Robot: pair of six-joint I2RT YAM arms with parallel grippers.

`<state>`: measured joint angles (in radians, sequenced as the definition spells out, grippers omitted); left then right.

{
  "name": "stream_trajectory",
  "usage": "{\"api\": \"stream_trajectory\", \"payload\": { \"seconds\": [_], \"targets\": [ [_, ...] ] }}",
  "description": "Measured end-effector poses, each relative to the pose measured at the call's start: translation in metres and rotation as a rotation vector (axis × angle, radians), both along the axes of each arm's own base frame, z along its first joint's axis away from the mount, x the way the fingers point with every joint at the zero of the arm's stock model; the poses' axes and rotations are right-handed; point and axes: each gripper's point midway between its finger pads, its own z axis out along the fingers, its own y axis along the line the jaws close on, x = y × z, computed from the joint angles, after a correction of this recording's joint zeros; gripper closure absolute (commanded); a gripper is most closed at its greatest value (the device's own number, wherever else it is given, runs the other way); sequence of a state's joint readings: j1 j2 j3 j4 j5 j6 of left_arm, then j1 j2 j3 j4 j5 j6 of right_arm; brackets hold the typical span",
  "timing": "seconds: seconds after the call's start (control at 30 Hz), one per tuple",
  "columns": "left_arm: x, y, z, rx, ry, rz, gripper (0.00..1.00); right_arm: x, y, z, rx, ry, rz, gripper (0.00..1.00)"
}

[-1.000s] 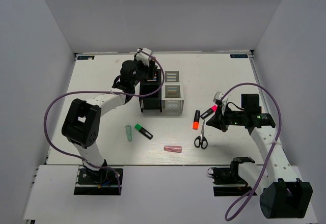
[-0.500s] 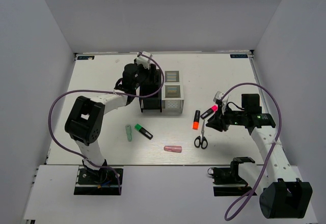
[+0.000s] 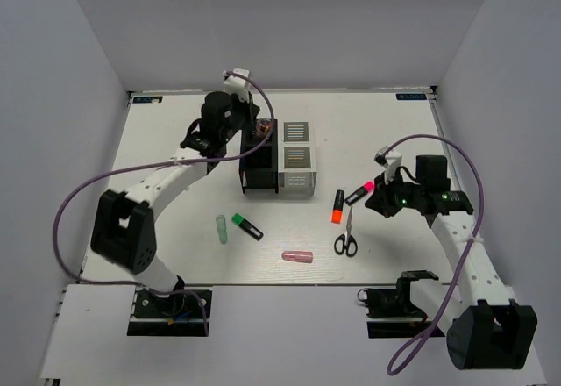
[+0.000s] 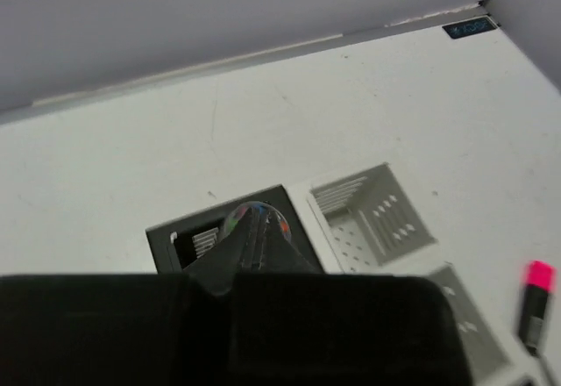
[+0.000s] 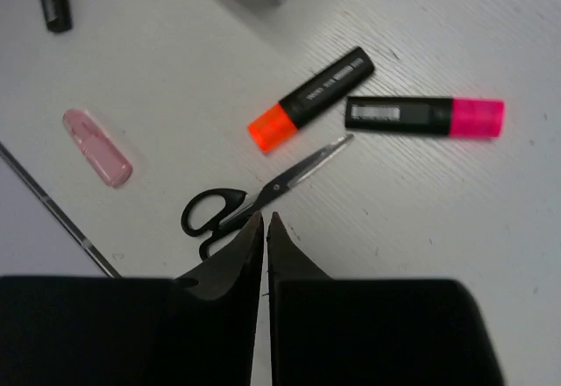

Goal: Sort the stationery into containers
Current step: Pick up the pen from the center of the board.

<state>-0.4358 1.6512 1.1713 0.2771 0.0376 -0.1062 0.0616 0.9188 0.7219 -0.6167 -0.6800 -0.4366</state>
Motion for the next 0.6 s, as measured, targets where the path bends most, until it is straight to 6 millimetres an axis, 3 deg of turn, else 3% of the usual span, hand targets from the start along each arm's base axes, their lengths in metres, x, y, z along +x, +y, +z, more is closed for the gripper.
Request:
{"api": "stream_trajectory", "payload": {
  "seconds": [0.03,0.07,0.1,0.13,0.17,0.23,0.3,0.33,0.37,0.4,0.43,0.47,0.5,0.53,0.57,0.6],
  "targets": [
    [-0.009,0.004,0.012,-0.006,0.027,0.020,0.94,0.005,-0.006,-0.005,-0.021,0.041,-0.061,0.52],
    [-0.022,0.007,0.027,-0.018,0.058,0.035,0.61,0.011,-0.011,-0.007,-0.042,0.083,-0.113,0.39],
    [-0.035,0.010,0.038,-0.020,0.081,0.046,0.41,0.019,-0.016,-0.005,-0.058,0.109,-0.157,0.27],
    [-0.054,0.016,0.050,-0.032,0.113,0.062,0.30,0.031,-0.020,-0.007,-0.079,0.156,-0.197,0.10],
    [-0.073,0.025,0.055,-0.034,0.150,0.082,0.17,0.040,-0.022,-0.006,-0.090,0.188,-0.224,0.10],
    [-0.108,0.041,0.055,-0.027,0.209,0.111,0.07,0.063,-0.026,-0.008,-0.120,0.230,-0.246,0.10],
    [-0.142,0.065,0.034,0.002,0.282,0.158,0.02,0.080,-0.027,-0.012,-0.148,0.241,-0.223,0.10],
    [-0.159,0.078,0.015,0.027,0.321,0.182,0.02,0.084,-0.027,-0.015,-0.164,0.239,-0.192,0.19],
    [-0.176,0.091,-0.008,0.056,0.363,0.201,0.09,0.086,-0.026,-0.017,-0.181,0.215,-0.123,0.42],
    [-0.193,0.104,-0.036,0.095,0.422,0.221,0.46,0.087,-0.026,-0.019,-0.211,0.157,-0.011,0.47],
    [-0.209,0.117,-0.063,0.131,0.487,0.244,0.72,0.083,-0.025,-0.021,-0.234,0.111,0.099,0.51],
    [-0.223,0.129,-0.087,0.175,0.551,0.260,0.90,0.079,-0.026,-0.023,-0.274,0.046,0.220,0.60],
    [-0.235,0.140,-0.106,0.209,0.614,0.280,0.96,0.076,-0.028,-0.026,-0.316,-0.022,0.334,0.63],
    [-0.243,0.147,-0.119,0.234,0.656,0.295,0.87,0.075,-0.030,-0.028,-0.351,-0.088,0.436,0.63],
    [-0.251,0.155,-0.132,0.254,0.697,0.311,0.43,0.074,-0.030,-0.030,-0.374,-0.134,0.520,0.61],
    [-0.254,0.159,-0.137,0.269,0.710,0.313,0.35,0.073,-0.030,-0.032,-0.392,-0.172,0.604,0.59]
  ]
}}
